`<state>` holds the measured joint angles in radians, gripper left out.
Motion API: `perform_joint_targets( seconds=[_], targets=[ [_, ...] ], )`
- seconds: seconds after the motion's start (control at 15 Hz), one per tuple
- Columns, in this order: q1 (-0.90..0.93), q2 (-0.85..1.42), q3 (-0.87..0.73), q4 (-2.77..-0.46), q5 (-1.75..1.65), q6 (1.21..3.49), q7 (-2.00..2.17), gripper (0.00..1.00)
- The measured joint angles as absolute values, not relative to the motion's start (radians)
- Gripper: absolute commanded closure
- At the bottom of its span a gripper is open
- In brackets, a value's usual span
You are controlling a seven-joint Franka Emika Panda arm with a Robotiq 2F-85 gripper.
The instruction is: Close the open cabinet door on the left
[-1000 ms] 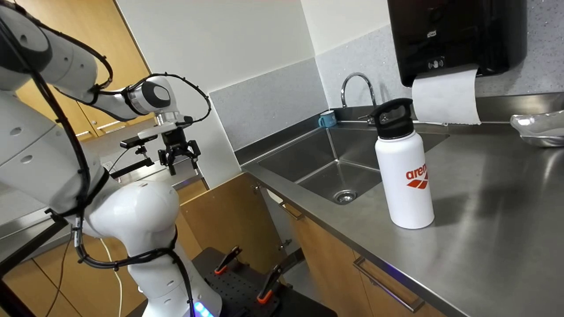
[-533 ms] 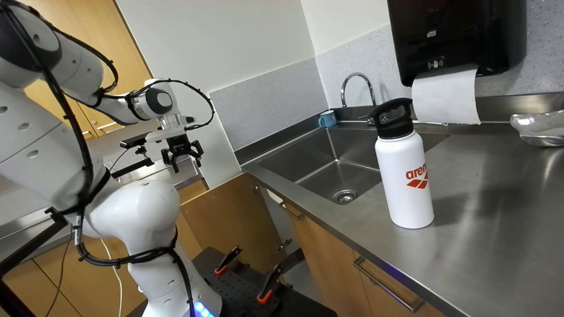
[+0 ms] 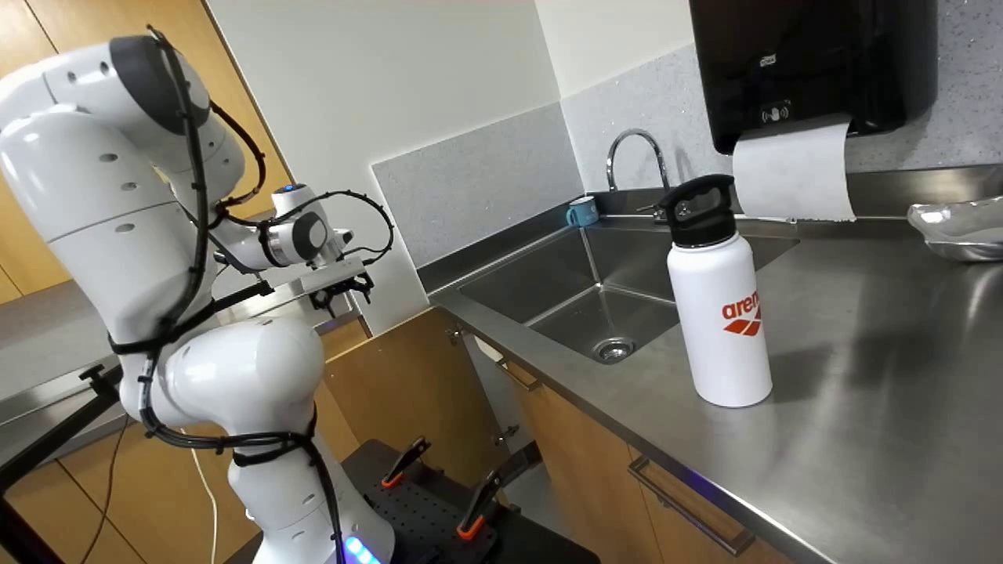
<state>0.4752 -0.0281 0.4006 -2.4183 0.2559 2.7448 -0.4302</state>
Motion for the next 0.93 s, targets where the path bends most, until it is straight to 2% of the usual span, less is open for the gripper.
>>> perform_joint_targets(
  seconds=[0.4,0.73,0.93],
  targets=[
    [0.479,0.284,0.507,-2.251,0.336,3.016,-0.751,0.0],
    [0.327,0.541,0.75,-2.049,0.363,3.049,-1.001,0.0],
    [0.302,0.597,0.778,-2.004,0.363,3.049,-1.037,0.0]
  ],
)
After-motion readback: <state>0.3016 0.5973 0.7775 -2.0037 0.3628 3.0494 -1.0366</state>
